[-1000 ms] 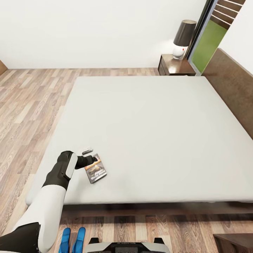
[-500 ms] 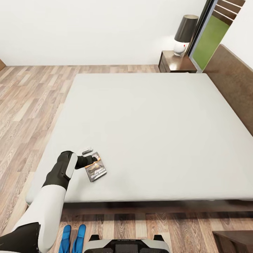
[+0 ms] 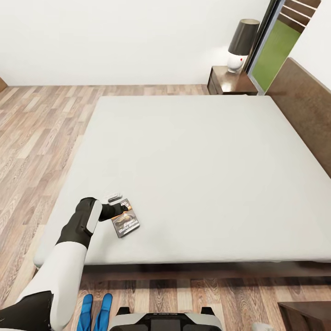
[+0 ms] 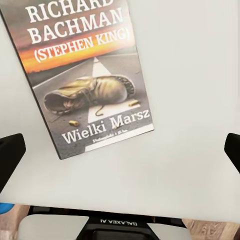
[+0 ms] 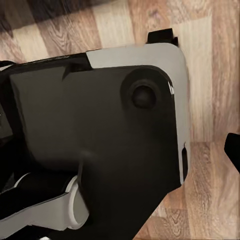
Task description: In the bedroom, move the book from the bed onto either nightstand, and place the two sandals side by side next to the bed.
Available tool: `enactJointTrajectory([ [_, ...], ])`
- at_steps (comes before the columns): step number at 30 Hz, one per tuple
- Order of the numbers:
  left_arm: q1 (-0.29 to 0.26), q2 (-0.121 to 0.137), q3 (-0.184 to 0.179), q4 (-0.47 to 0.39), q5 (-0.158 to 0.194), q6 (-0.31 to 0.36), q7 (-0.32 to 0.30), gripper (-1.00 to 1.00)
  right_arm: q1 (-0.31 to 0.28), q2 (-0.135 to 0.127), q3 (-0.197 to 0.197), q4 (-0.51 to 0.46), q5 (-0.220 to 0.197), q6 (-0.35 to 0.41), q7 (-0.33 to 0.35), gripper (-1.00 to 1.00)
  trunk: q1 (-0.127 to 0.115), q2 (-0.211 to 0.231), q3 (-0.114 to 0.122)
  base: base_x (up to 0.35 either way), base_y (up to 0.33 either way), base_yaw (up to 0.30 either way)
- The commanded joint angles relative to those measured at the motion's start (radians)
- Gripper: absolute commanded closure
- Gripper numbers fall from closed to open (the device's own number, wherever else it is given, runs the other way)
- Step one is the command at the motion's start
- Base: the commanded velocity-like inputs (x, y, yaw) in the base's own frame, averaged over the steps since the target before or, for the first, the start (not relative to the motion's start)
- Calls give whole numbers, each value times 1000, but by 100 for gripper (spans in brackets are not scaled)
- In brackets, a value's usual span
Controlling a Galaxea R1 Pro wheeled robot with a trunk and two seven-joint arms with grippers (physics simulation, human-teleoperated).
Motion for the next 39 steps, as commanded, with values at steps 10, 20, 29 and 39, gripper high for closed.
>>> enactJointTrajectory([
  [10, 0, -1, 4, -1, 11, 5, 6, -100, -1, -31, 3, -187, -11, 232, 19, -100, 0, -1, -1, 0, 0, 0],
  [20, -1, 0, 5, -1, 11, 2, 3, -100, 0, -76, 8, -191, -1, 234, 451, -100, 0, -1, -1, 0, 0, 0],
  [29, -1, 5, 7, -25, 11, -9, 1, -100, 0, -75, 15, -175, -2, 147, 488, -100, 0, -1, -1, 0, 0, 0],
  [39, -67, 19, 11, -129, 7, -18, 13, -100, 0, -75, 15, -173, -2, 133, 488, -100, 0, -1, -1, 0, 0, 0],
])
